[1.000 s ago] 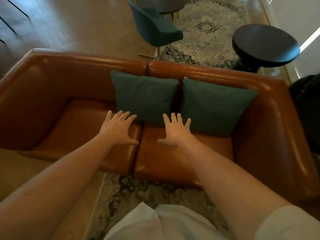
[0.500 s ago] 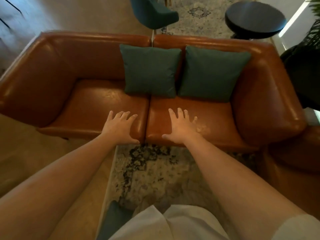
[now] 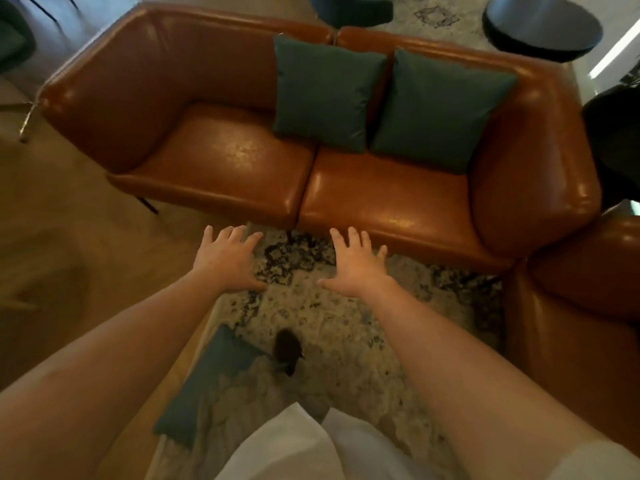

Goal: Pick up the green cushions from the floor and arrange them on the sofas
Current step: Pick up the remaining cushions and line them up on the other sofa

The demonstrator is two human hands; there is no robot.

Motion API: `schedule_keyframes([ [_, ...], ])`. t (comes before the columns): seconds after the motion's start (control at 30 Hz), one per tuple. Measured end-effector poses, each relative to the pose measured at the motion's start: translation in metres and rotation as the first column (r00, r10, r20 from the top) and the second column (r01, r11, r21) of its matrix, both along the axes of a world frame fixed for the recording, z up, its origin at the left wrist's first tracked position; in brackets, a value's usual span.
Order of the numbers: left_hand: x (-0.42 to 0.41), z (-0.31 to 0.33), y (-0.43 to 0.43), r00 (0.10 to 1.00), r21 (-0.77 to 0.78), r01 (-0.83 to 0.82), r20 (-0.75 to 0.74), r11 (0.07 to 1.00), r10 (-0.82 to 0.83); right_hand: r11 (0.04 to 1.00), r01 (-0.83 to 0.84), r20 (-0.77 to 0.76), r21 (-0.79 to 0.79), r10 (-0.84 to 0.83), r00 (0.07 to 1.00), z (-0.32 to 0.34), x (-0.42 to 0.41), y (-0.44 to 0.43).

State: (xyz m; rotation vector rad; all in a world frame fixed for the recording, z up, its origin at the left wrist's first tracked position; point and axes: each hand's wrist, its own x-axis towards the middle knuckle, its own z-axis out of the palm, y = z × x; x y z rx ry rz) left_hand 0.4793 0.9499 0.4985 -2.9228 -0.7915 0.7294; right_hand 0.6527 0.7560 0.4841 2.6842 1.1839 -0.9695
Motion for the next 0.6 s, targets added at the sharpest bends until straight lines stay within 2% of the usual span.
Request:
schedule_keyframes([
  [0.3,-0.131,-0.007,-0.107,0.997,-0.018,-0.074,-0.004,0.997,0.073,0.999,-0.049,-0.048,-0.012,0.048,0.998,-0.004,-0.105,-0.084],
  [0.6,-0.217,-0.001,-0.13,0.993,-0.006,-0.116,-0.028,0.993,0.115,0.998,-0.068,-0.039,-0.006,0.067,0.997,-0.011,-0.186,-0.103],
])
